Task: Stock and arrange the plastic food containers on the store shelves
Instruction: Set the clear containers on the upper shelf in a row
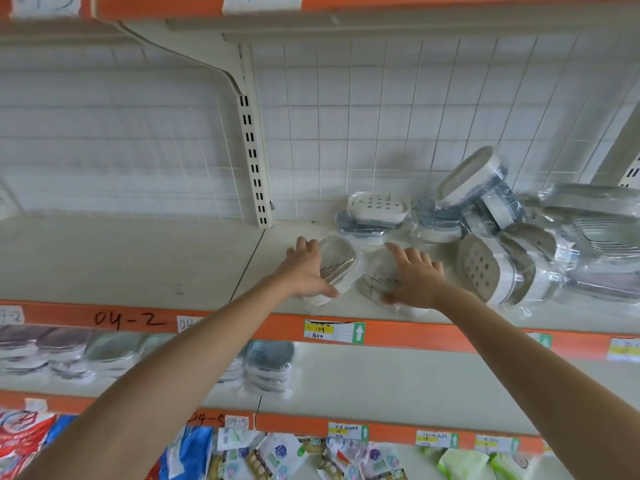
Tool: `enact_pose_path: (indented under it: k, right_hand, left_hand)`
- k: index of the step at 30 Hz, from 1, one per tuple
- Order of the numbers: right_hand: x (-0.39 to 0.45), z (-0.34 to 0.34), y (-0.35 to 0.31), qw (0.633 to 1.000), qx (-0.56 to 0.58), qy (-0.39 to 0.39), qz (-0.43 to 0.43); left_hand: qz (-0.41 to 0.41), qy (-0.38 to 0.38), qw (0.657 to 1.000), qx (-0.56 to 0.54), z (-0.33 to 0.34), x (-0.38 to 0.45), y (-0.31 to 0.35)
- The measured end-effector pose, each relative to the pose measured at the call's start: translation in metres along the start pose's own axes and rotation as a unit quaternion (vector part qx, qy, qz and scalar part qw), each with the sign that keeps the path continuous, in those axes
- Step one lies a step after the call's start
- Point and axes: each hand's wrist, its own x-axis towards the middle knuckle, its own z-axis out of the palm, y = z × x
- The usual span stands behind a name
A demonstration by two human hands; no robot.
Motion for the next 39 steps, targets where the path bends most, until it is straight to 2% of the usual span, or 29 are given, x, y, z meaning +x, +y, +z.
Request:
enact_pose_path:
  k: [4, 7, 12, 15, 20, 25, 29, 33, 39]
  right_hand:
    - [-0.015, 0.006, -0.011, 0.984, -0.103, 0.138, -0.038]
    - [-0.03, 0.007, -0.02, 0.969, -0.153, 0.187, -0.059]
    - [-0.061, 0.003, -0.04, 0.938, -0.156, 0.301, -0.072]
    - [-0.08, 0.004, -0.049, 0.932, -0.145, 0.318, -0.096]
    - [-0.12, 0.031, -0.053, 0.946, -0.11, 0.266, -0.147]
    - [-0.15, 0.074, -0.049, 0.956, -0.144, 0.188, -0.174]
    - [-0.161, 0.11, -0.045, 0.972, -0.119, 0.114, -0.169]
    - [-0.164, 0.152, -0.034, 0.985, -0.102, 0.014, -0.137]
    - [-0.168, 0.215, -0.002, 0.998, -0.022, -0.048, -0.042]
  left_hand:
    - [0.027, 0.074, 0.995, 0.055, -0.004, -0.017, -0.01]
    - [0.056, 0.117, 0.986, 0.102, -0.011, -0.032, -0.016]
    - [0.097, 0.215, 0.96, 0.148, -0.018, -0.063, -0.028]
    - [0.127, 0.235, 0.952, 0.151, -0.019, -0.084, -0.036]
    - [0.158, 0.158, 0.96, 0.17, 0.002, -0.119, -0.056]
    - [0.234, 0.106, 0.945, 0.199, 0.039, -0.147, -0.068]
    - [0.265, 0.036, 0.935, 0.232, 0.075, -0.156, -0.07]
    - [0.238, -0.05, 0.949, 0.201, 0.117, -0.154, -0.069]
    - [0.123, -0.151, 0.972, 0.13, 0.184, -0.137, -0.07]
